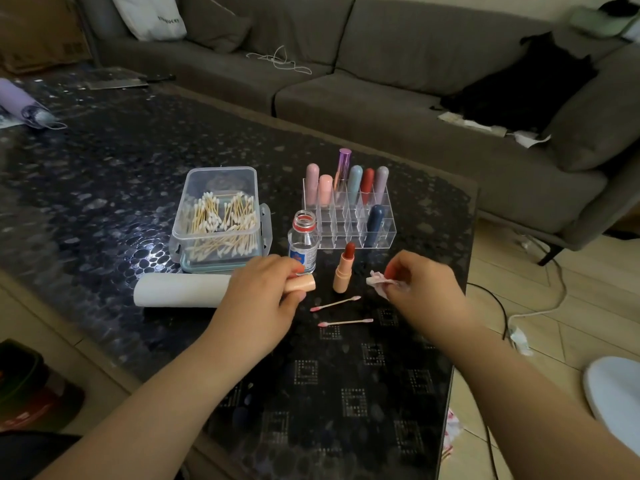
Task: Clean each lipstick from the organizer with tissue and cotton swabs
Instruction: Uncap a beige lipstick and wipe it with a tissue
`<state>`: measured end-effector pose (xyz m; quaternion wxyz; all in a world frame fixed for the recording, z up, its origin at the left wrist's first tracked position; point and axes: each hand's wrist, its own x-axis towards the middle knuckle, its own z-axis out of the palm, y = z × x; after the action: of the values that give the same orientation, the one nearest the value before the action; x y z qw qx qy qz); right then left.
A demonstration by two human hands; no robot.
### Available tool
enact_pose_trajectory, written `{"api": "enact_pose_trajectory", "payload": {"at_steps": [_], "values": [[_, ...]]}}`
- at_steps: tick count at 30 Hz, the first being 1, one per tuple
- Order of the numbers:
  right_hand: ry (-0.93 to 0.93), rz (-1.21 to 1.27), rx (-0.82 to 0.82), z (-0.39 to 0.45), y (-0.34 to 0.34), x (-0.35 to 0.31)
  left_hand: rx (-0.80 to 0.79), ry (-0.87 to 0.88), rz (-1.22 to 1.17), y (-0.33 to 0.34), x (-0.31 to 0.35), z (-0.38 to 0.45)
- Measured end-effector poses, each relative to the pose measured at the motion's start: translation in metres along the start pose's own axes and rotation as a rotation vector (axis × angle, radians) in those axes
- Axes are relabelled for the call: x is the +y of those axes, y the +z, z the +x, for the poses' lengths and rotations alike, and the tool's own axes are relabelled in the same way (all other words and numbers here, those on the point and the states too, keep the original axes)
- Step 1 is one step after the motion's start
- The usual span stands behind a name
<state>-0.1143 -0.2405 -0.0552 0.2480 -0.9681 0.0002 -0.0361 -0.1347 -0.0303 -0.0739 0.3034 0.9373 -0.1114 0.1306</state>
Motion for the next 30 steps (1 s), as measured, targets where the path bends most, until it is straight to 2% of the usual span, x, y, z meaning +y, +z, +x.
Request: {"api": "enact_pose_trajectory", "payload": {"at_steps": [10, 14, 16, 19, 23, 27, 30], "values": [[-0.152, -0.297, 0.066, 0.009, 0.015, 0.011, -0.022, -0.05, 0.25, 0.018, -0.002, 0.012], [-0.264, -0.247, 0.15, 0.009, 0.012, 0.007, -0.058, -0.071, 0.321, 0.023, -0.005, 0.014], [-0.332, -0.237, 0.074, 0.005, 0.006, 0.001, -0.052, -0.076, 0.316, 0.023, -0.007, 0.013], [-0.387, -0.256, -0.129, -0.001, 0.0, -0.004, -0.035, -0.066, 0.289, 0.023, -0.007, 0.012], [-0.425, -0.281, -0.242, -0.009, 0.004, -0.013, 0.001, -0.035, 0.227, 0.017, -0.009, 0.009], [-0.485, -0.192, -0.215, -0.018, 0.009, -0.025, 0.071, 0.036, 0.164, 0.005, -0.013, 0.003], [-0.505, -0.052, -0.127, -0.025, 0.007, -0.05, 0.135, 0.093, 0.159, -0.015, -0.018, -0.001]]}}
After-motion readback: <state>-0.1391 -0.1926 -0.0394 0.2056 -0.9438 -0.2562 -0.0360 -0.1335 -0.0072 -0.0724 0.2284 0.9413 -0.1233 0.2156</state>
